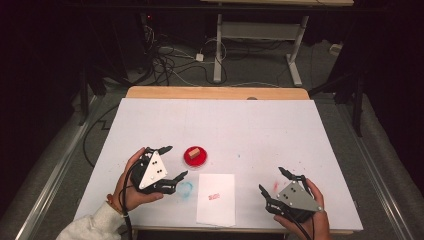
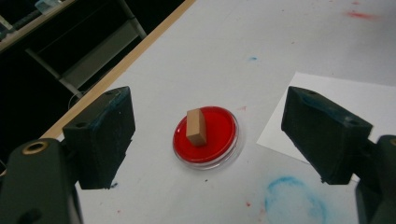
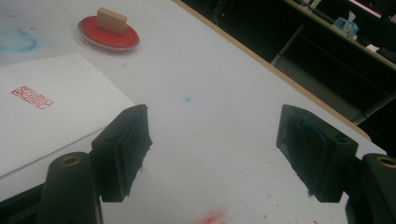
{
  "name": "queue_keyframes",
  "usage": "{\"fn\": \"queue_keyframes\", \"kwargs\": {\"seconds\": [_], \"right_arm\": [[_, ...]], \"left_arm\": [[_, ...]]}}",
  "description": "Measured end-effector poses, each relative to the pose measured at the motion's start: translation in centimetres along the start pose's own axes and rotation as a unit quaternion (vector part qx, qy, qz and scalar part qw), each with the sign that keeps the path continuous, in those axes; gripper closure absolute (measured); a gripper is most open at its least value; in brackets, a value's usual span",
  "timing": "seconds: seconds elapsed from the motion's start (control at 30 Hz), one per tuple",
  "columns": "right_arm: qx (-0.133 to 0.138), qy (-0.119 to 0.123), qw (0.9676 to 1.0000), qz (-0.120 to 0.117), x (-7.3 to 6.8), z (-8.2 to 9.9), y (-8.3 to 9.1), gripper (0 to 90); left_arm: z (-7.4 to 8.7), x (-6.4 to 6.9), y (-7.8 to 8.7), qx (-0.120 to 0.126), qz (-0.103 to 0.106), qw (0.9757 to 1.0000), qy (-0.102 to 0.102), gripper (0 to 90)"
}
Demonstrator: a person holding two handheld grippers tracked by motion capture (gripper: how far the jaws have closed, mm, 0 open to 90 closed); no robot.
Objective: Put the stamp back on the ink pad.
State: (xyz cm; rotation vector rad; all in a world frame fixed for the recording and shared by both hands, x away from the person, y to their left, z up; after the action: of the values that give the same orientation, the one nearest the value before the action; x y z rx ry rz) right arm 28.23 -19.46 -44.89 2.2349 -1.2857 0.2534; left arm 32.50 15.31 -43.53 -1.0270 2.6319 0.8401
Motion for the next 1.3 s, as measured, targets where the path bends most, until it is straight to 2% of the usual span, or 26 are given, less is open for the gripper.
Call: {"fn": "queue_keyframes", "kwargs": {"seconds": [0.33,0.43,0.5,0.73,0.87,0.93,1.1,1.3], "right_arm": [[0.000,-0.002,1.0000,0.000,0.0,0.1,0.0,26.1],[0.000,-0.004,1.0000,0.000,0.1,0.1,0.0,26.0],[-0.001,-0.003,1.0000,0.001,0.1,0.2,0.0,26.0],[-0.005,-0.007,1.0000,0.001,0.4,0.5,-0.3,25.9],[-0.007,-0.010,0.9999,0.001,0.6,0.6,-0.5,25.9],[-0.009,-0.010,0.9999,0.001,0.6,0.7,-0.6,25.9],[-0.013,-0.017,0.9998,0.000,0.7,1.0,-0.6,25.9],[-0.012,-0.015,0.9998,0.000,0.7,1.0,-0.4,25.9]], "left_arm": [[2.4,-0.4,1.3,-0.008,-0.011,0.9997,0.019,17.3],[3.3,-0.5,1.4,-0.020,-0.014,0.9995,0.019,17.2],[4.1,-0.5,1.4,-0.034,-0.020,0.9992,0.007,17.2],[6.3,-0.6,1.7,-0.049,-0.019,0.9985,0.018,17.3],[7.5,-0.5,1.6,-0.062,-0.017,0.9975,0.032,17.3],[8.0,-0.4,1.6,-0.072,-0.017,0.9970,0.023,17.3],[8.9,-0.1,1.7,-0.076,-0.012,0.9964,0.036,17.3],[9.0,0.2,1.8,-0.077,-0.015,0.9963,0.034,17.3]]}}
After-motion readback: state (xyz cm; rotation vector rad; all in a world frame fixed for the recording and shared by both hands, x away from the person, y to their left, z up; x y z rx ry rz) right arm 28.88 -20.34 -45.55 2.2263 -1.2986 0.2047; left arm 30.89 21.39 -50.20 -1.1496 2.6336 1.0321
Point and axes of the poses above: each handheld gripper's, and its own axes: y roughly backward along the jaws, z roughly out of its underside, x roughly to its right, the point moved 4 cm from there along -y, roughly forward along the jaws, and after that the axes turned 2 degrees about x, right-handed, at the moved point
